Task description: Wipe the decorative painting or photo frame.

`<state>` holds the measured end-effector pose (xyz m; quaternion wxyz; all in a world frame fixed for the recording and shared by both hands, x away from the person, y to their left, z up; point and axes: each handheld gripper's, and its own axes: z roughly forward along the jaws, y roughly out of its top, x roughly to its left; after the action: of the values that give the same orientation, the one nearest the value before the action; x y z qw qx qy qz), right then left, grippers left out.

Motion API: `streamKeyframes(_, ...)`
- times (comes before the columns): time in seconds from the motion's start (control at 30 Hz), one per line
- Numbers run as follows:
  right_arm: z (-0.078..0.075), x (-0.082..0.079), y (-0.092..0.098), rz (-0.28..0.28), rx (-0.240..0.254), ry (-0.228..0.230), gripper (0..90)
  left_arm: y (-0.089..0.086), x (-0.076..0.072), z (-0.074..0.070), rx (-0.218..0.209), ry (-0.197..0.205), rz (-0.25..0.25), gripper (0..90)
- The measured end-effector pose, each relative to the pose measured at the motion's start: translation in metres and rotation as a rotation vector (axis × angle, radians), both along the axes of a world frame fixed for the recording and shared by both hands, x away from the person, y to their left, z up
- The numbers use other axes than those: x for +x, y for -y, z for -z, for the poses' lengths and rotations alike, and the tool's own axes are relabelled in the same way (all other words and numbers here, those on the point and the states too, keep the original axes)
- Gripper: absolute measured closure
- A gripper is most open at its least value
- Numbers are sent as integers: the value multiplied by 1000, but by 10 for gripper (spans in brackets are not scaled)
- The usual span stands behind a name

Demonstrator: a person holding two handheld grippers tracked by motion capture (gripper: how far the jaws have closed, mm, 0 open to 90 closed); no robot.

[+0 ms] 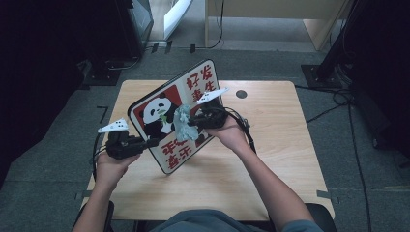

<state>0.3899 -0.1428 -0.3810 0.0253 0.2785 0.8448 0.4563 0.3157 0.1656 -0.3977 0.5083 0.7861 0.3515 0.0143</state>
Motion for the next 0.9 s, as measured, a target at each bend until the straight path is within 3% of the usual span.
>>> streamKeyframes(0.9, 34, -8, 3, 0, 12, -44, 842, 0, 0, 0, -2, -1, -3, 779)
